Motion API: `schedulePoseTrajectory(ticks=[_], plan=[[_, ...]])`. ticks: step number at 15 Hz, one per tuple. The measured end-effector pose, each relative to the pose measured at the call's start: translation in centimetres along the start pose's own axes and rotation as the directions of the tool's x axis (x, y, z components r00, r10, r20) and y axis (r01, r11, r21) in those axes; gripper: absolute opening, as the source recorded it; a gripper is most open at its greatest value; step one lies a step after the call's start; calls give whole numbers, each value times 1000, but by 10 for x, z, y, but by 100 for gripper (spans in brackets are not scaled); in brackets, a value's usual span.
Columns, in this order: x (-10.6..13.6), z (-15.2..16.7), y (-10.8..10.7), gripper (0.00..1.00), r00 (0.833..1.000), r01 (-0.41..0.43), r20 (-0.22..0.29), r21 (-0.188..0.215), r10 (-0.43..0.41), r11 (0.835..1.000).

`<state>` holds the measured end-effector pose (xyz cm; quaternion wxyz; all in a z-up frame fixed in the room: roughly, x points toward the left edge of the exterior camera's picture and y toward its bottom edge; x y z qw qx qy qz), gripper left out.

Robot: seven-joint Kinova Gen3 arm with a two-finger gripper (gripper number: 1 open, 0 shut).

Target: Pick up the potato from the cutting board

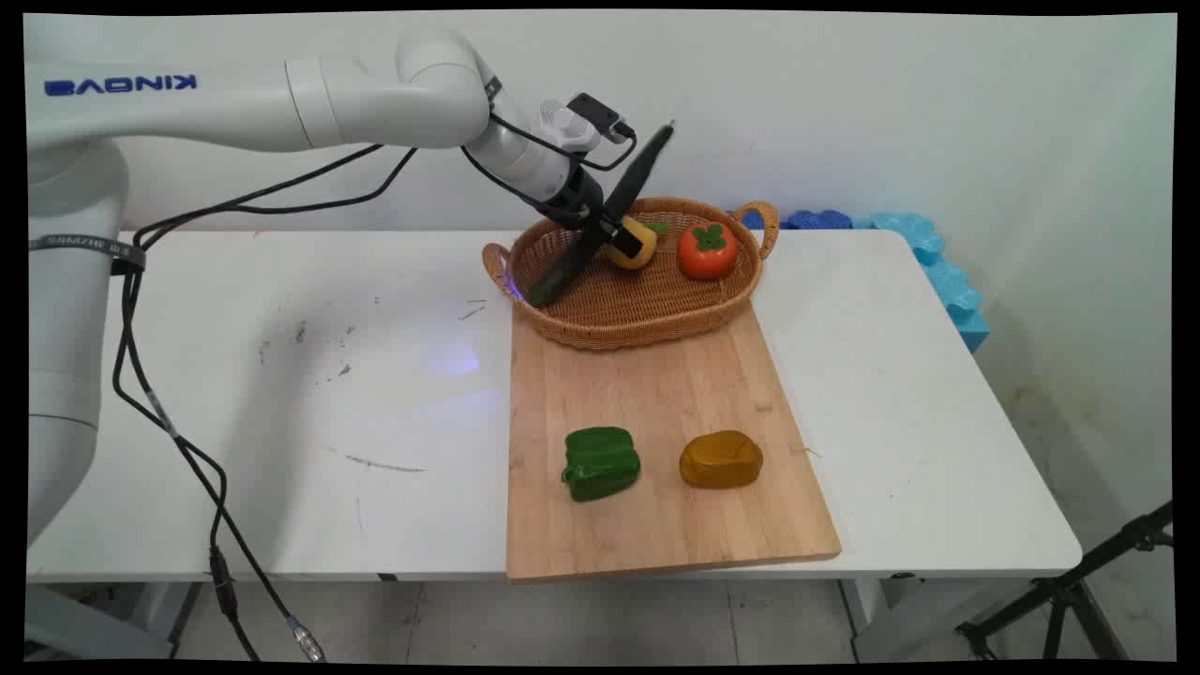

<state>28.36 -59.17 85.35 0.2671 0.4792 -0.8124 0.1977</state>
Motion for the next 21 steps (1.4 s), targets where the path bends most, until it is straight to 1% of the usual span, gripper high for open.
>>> schedulePoseTrajectory(ticks=[4,7,12,14,18,21], plan=[[5,-11,8,100,999,-11,-30,-15,11,1000],[13,-28,18,100,998,-25,-52,-32,24,999],[31,-77,38,100,994,-61,-94,-74,54,995],[37,-105,48,100,992,-87,-104,-97,77,992],[43,-155,73,100,986,-146,-97,-150,132,978],[37,-181,97,100,984,-175,-69,-196,164,965]])
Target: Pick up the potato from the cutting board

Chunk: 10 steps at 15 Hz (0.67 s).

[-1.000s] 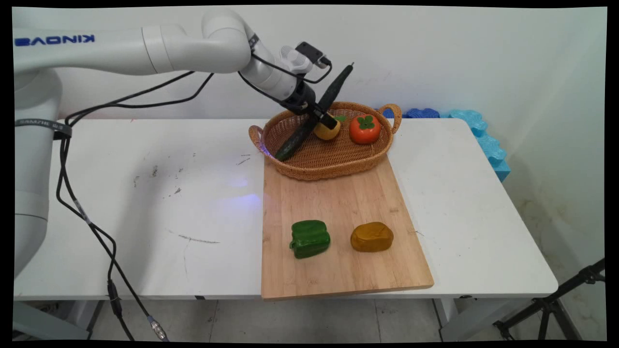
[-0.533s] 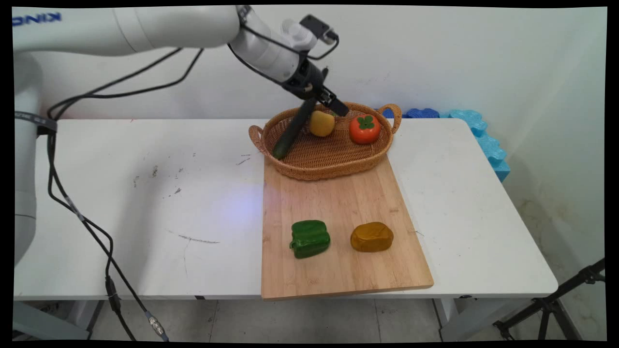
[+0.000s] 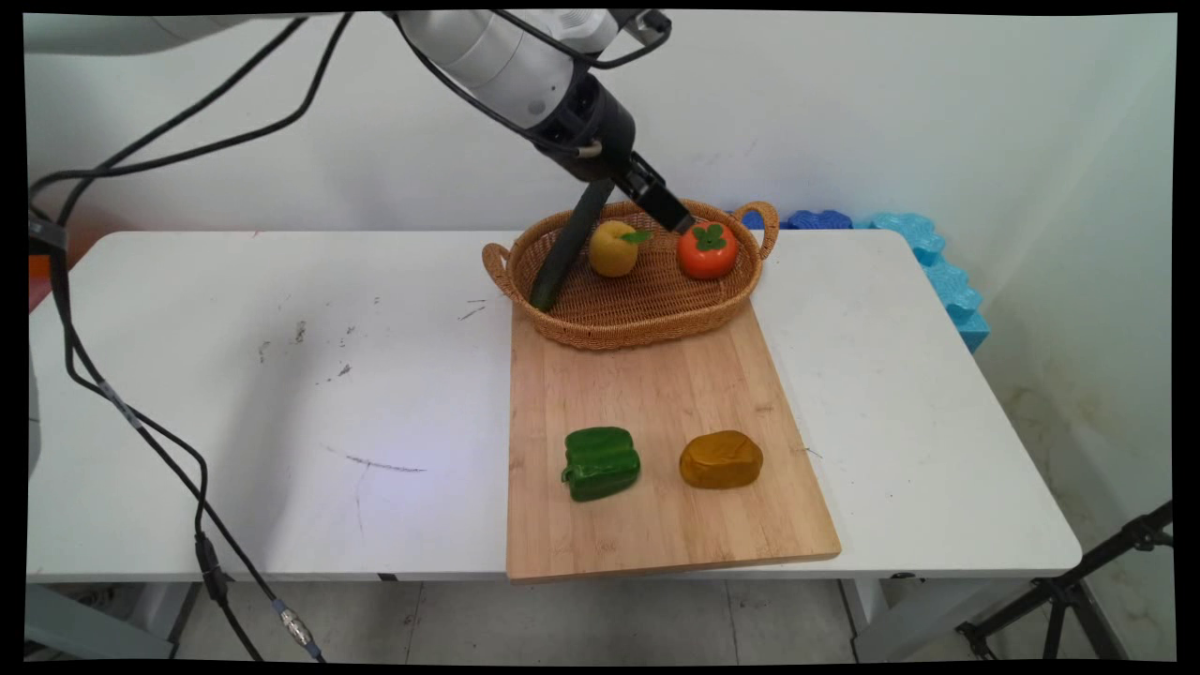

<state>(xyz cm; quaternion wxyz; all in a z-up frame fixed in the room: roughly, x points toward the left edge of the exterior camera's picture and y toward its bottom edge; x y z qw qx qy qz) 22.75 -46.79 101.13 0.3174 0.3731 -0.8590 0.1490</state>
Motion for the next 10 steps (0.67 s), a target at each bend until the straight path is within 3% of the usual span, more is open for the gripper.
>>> schedulePoseTrajectory(ticks=[5,10], plan=[[-10,-7,53,100,996,-31,77,-76,37,997],[-21,9,92,100,988,-49,137,-120,65,992]])
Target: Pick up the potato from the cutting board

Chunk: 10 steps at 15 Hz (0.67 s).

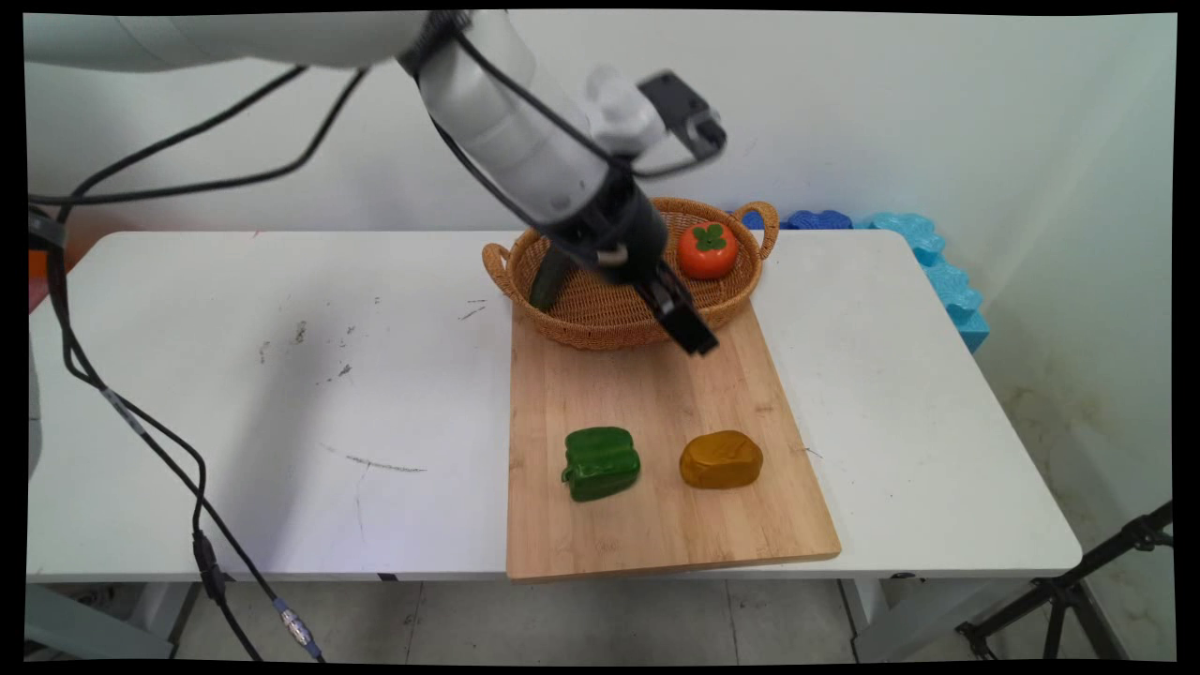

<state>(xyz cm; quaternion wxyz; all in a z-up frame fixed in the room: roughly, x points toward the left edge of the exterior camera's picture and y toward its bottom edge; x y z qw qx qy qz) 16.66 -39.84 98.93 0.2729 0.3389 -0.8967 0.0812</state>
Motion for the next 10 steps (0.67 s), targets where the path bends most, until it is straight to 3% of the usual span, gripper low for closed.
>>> schedulePoseTrajectory(ticks=[4,10], plan=[[-7,33,26,100,999,-14,49,-15,15,1000],[-16,79,41,100,995,-23,94,-11,24,1000]])
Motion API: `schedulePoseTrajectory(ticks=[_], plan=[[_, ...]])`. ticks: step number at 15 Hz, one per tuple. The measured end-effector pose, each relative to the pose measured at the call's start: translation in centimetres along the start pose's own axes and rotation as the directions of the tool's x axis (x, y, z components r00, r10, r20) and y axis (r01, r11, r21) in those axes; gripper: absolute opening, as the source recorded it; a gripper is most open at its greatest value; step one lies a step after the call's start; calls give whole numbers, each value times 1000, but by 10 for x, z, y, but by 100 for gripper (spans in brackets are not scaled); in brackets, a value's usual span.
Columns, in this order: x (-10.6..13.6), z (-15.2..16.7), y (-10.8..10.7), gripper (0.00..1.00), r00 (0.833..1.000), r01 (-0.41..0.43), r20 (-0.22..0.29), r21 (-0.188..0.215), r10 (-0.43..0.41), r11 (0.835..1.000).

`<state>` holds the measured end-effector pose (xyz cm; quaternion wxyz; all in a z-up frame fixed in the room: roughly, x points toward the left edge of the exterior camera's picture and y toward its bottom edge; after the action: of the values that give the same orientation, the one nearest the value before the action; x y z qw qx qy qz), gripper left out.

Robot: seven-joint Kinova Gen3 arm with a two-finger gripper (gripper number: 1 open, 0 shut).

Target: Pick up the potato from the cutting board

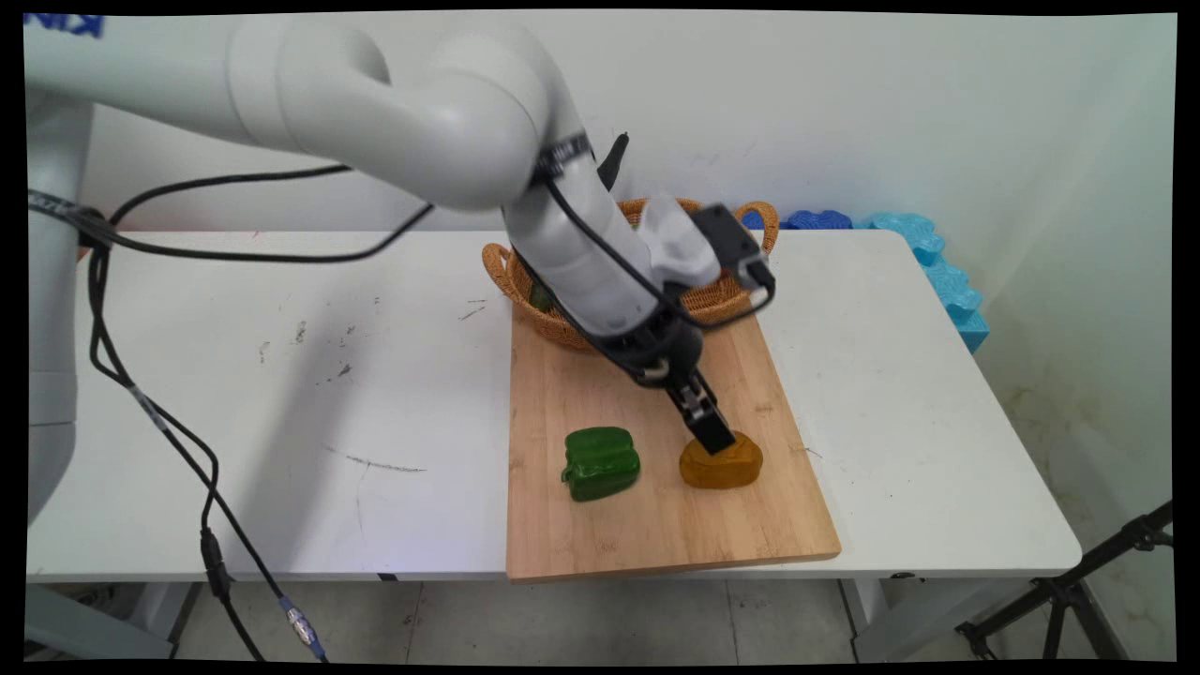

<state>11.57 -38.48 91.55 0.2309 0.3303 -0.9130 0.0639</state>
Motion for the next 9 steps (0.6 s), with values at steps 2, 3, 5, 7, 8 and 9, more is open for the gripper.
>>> schedulePoseTrajectory(ticks=[2,3,5,7,8,9], plan=[[-2,18,2,100,1000,-5,13,3,5,1000],[-3,27,3,100,1000,-11,19,6,11,1000],[-3,42,5,100,999,-18,26,10,18,1000],[-3,55,6,100,999,-25,31,12,24,1000],[-2,59,7,100,999,-28,32,12,27,1000],[-2,64,7,100,999,-32,33,11,31,999]])
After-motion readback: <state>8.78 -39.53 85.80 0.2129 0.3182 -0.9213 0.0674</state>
